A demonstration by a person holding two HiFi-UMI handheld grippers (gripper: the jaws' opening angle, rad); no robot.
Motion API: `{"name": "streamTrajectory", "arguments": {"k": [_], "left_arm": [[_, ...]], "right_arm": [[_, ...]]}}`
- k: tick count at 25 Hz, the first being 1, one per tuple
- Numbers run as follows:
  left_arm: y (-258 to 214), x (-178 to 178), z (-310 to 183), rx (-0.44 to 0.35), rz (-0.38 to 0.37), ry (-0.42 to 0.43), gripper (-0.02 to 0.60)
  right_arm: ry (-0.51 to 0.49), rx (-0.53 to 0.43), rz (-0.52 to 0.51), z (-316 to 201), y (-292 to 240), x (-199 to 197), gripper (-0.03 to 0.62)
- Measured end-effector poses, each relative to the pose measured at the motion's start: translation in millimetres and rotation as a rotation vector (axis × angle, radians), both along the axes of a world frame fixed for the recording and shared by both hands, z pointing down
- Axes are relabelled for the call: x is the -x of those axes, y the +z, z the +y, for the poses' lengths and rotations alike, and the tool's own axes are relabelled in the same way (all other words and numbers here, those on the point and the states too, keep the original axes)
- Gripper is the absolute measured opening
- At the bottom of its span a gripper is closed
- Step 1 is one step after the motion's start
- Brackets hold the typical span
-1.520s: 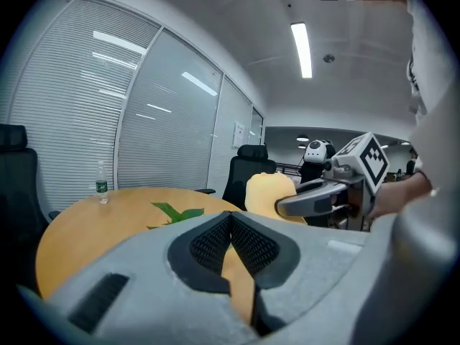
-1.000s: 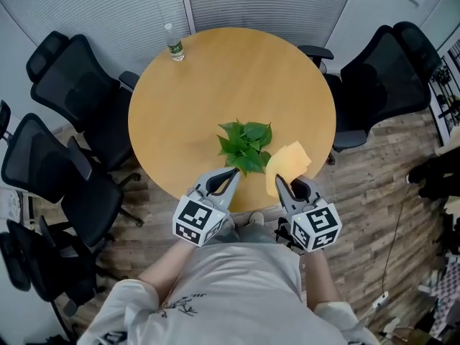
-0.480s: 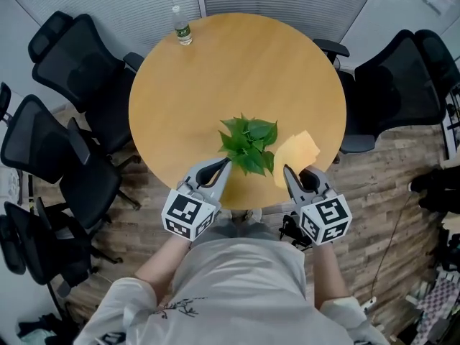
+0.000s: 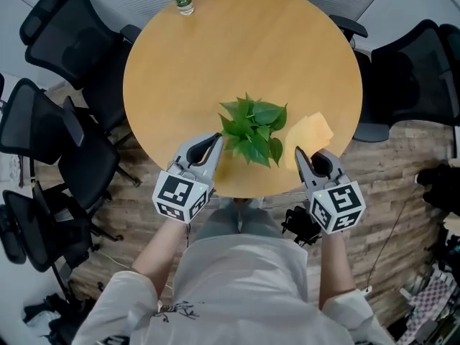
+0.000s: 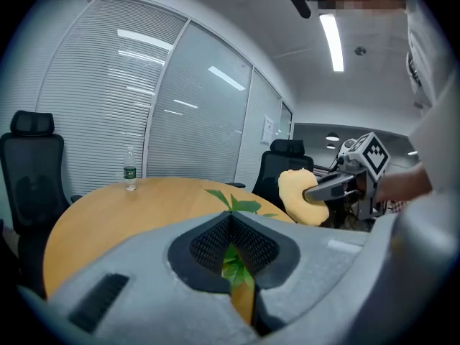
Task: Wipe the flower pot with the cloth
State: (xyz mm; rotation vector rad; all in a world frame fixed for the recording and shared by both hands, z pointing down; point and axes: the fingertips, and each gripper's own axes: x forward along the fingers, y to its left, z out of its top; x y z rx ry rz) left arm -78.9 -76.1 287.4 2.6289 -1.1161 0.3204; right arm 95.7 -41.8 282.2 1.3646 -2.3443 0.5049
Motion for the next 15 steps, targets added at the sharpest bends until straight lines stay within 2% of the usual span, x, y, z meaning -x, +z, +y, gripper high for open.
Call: {"name": "streamTrajectory", "arguments": {"k": [9, 15], "left_arm": [[42.0, 21.8, -4.0, 0.042, -0.018, -0.014, 0.011], [81.2, 28.4, 1.5, 0.079, -0.062, 0.022, 0.012]], "right_arm": [[0.006, 0.056, 0.041, -9.5, 40.4, -9.1, 0.051], [0.006, 0.099, 0.069, -12.5, 73.7, -13.9, 0.051]]}}
